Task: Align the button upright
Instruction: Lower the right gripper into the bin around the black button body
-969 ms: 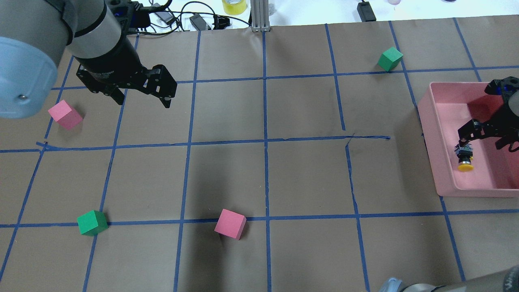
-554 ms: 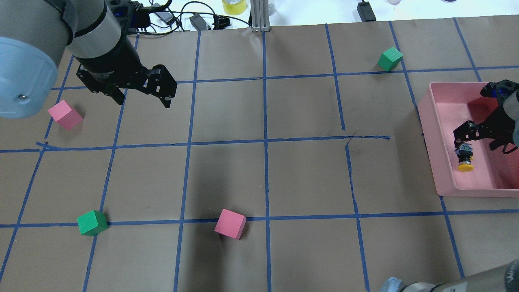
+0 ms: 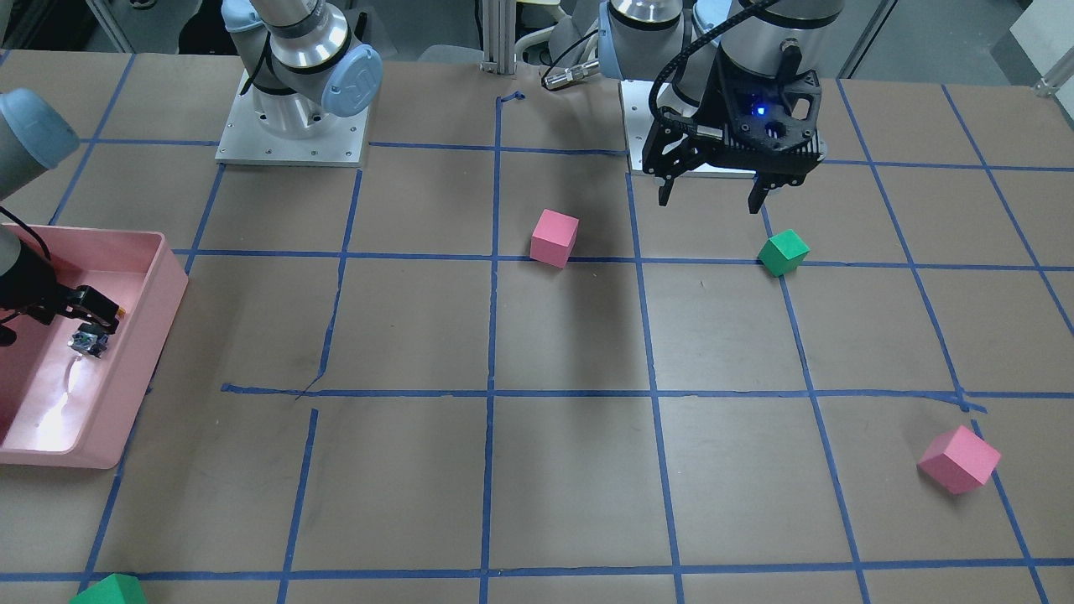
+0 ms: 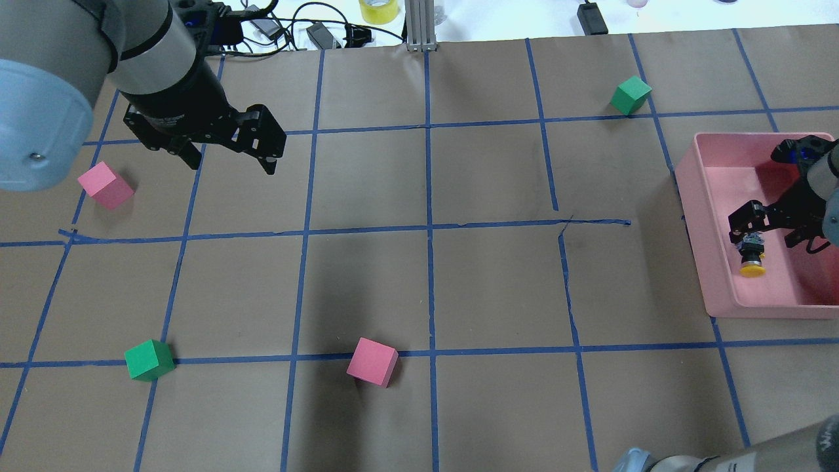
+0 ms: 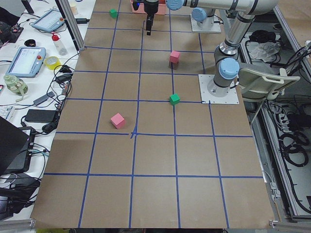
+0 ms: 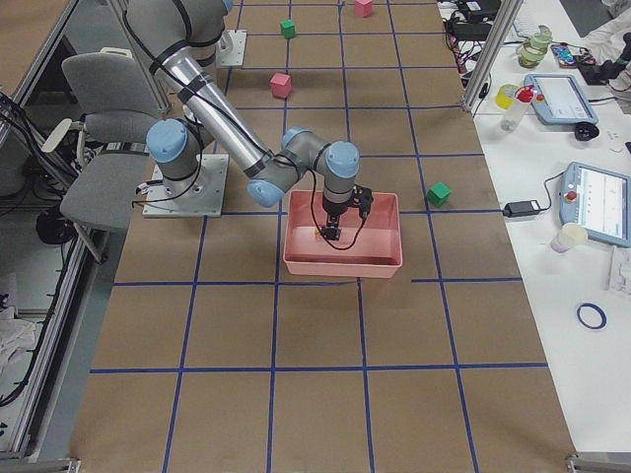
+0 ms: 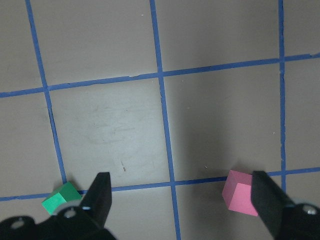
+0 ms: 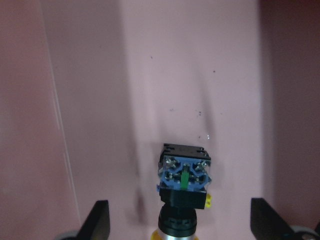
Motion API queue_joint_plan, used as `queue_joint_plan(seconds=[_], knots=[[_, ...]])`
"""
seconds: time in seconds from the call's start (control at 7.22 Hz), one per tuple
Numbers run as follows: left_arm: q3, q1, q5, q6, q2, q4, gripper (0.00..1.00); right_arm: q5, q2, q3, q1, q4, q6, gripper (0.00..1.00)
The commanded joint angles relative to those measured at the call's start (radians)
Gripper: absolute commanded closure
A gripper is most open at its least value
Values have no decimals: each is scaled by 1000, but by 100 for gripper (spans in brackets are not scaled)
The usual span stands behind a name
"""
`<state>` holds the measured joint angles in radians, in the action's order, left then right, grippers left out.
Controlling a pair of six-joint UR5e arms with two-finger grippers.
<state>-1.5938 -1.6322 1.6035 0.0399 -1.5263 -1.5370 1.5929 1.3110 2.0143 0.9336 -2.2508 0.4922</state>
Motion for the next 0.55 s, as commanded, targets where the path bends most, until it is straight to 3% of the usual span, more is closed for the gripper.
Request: queue_joint_plan(seconds=[0.0,0.42], knots=[[0,0,-2,0,0,0,0,12,-2,15,-1,0,0,0],[0,0,0,0,0,0,0,9,-7,17,-1,-10,2,0]])
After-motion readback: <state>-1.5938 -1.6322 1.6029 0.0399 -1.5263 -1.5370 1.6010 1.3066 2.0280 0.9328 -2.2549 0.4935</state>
